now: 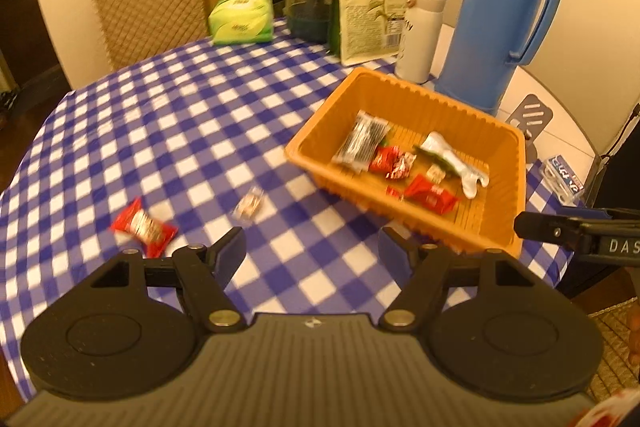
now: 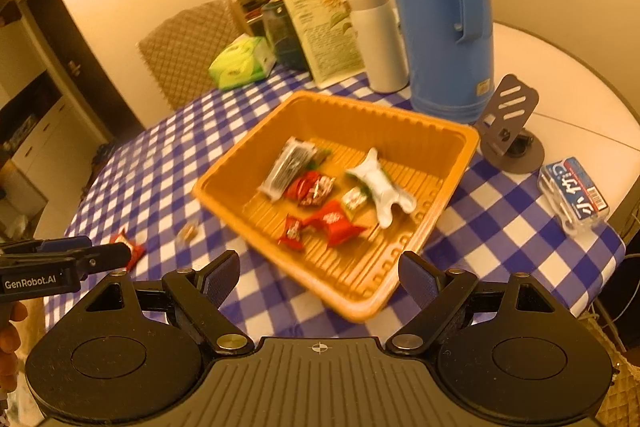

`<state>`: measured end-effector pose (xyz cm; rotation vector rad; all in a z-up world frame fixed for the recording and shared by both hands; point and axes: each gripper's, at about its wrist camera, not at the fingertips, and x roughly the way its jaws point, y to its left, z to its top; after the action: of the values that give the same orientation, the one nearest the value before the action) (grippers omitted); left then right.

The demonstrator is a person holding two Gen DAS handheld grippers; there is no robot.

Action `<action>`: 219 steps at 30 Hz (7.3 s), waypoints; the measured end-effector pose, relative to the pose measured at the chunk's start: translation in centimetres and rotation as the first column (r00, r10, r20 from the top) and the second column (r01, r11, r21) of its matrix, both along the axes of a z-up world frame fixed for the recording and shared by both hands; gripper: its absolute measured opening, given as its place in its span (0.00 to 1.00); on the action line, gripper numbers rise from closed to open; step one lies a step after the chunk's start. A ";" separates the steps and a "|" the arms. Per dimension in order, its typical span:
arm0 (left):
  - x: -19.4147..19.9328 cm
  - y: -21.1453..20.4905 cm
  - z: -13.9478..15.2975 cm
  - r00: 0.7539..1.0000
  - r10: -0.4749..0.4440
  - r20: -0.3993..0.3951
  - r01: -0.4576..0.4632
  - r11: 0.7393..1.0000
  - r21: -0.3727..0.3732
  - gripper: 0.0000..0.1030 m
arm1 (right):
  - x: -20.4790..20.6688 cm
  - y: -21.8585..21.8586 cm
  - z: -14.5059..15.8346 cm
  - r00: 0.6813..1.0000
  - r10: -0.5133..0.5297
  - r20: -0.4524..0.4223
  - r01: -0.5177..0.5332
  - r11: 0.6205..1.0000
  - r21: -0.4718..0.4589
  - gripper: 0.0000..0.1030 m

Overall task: Organize snacks
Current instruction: 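Move both open grippers back toward the remaining snacks on the tablecloth, then grasp the small clear-wrapped cookie with the right gripper, then grasp the red-and-white candy packet with the left gripper while the right holds the cookie, then carry the red packet in the left gripper while the right carries the cookie to the tray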

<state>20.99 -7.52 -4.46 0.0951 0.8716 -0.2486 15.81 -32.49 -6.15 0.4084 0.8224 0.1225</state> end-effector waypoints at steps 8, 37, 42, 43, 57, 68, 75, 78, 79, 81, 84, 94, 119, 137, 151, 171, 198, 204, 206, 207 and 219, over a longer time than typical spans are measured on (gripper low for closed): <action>-4.2 1.7 -0.5 0.997 0.068 -0.027 -0.068 0.998 0.007 0.69 | -2.0 1.1 0.1 0.997 0.075 -0.014 -0.075 0.997 0.000 0.83; -11.7 7.3 -3.9 0.939 0.318 -0.127 -0.312 0.948 0.065 0.69 | -3.0 10.2 -3.3 0.886 0.439 -0.148 -0.448 0.893 -0.039 0.84; -11.5 8.5 -4.2 0.929 0.345 -0.130 -0.338 0.938 0.076 0.69 | -1.9 11.7 -3.7 0.869 0.469 -0.155 -0.480 0.876 -0.038 0.84; -11.4 8.7 -4.2 0.928 0.350 -0.131 -0.342 0.937 0.076 0.69 | -1.7 12.1 -3.7 0.866 0.475 -0.157 -0.486 0.873 -0.038 0.84; -9.2 14.2 -4.9 0.883 0.446 -0.148 -0.435 0.895 0.102 0.69 | 2.5 16.6 -4.4 0.840 0.516 -0.165 -0.530 0.847 -0.048 0.83; -4.5 16.8 -5.8 0.893 0.432 -0.124 -0.425 0.902 0.081 0.69 | 7.7 16.8 -5.4 0.915 0.379 -0.136 -0.392 0.917 -0.081 0.83; -0.9 17.2 -6.7 0.914 0.391 -0.105 -0.387 0.920 0.059 0.68 | 10.5 17.7 -6.3 0.939 0.334 -0.083 -0.339 0.940 -0.052 0.74; 0.5 17.4 -7.2 0.920 0.378 -0.107 -0.374 0.926 0.050 0.65 | 11.7 18.6 -6.7 0.942 0.327 -0.068 -0.331 0.943 -0.043 0.69; 0.9 17.4 -7.3 0.921 0.373 -0.108 -0.370 0.928 0.048 0.65 | 12.1 18.9 -6.8 0.943 0.326 -0.064 -0.329 0.943 -0.042 0.66; 1.7 17.5 -7.6 0.925 0.363 -0.108 -0.361 0.932 0.046 0.64 | 12.8 19.5 -7.1 0.942 0.330 -0.058 -0.332 0.943 -0.035 0.61; 2.9 17.6 -8.0 0.930 0.351 -0.110 -0.348 0.936 0.043 0.63 | 13.7 20.4 -7.7 0.942 0.331 -0.063 -0.333 0.942 -0.035 0.55; 5.0 18.2 -8.9 0.936 0.330 -0.122 -0.330 0.944 0.020 0.63 | 16.3 21.9 -8.9 0.961 0.268 -0.068 -0.272 0.960 -0.068 0.45; 6.9 16.7 -9.6 0.955 0.272 -0.115 -0.278 0.960 -0.037 0.57 | 16.4 23.9 -10.1 0.943 0.331 -0.007 -0.320 0.904 -0.282 0.21; 12.2 13.5 -11.5 0.962 0.266 -0.063 -0.266 0.964 -0.001 0.48 | 16.7 22.2 -10.0 0.951 0.308 -0.010 -0.304 0.930 -0.206 0.21; 12.5 13.6 -12.3 0.962 0.258 -0.087 -0.253 0.965 0.065 0.25 | 16.6 22.7 -9.8 0.946 0.325 -0.009 -0.318 0.918 -0.238 0.21; 8.3 15.0 -10.6 0.961 0.260 -0.098 -0.254 0.964 0.072 0.24 | 14.6 21.4 -9.0 0.931 0.364 -0.026 -0.364 0.919 -0.152 0.20; 0.7 2.3 -3.5 0.993 -0.103 -0.053 0.102 0.995 -0.016 0.23 | 1.0 7.3 -1.2 0.989 0.146 0.015 -0.146 0.989 -0.029 0.21; 1.4 -2.6 -1.9 0.978 -0.207 0.000 0.207 0.978 -0.018 0.23 | -0.1 3.3 -0.2 0.998 0.041 0.042 -0.039 0.998 -0.038 0.21; 1.8 -3.9 -1.4 0.972 -0.234 0.015 0.234 0.972 -0.024 0.23 | -0.3 2.3 0.0 0.998 0.019 0.051 -0.017 0.999 -0.041 0.21; 2.1 -4.5 -1.2 0.969 -0.247 0.023 0.248 0.968 -0.029 0.23 | -0.3 1.9 0.2 0.998 0.011 0.056 -0.008 0.999 -0.042 0.21; 7.5 -8.8 -1.3 0.947 -0.317 0.060 0.316 0.949 0.015 0.23 | 2.2 -0.5 -0.3 0.997 -0.043 0.069 0.047 0.998 -0.053 0.21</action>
<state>28.53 -16.33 -5.71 0.2474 0.7927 -0.5419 17.98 -32.99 -6.40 0.3698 0.7479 0.0713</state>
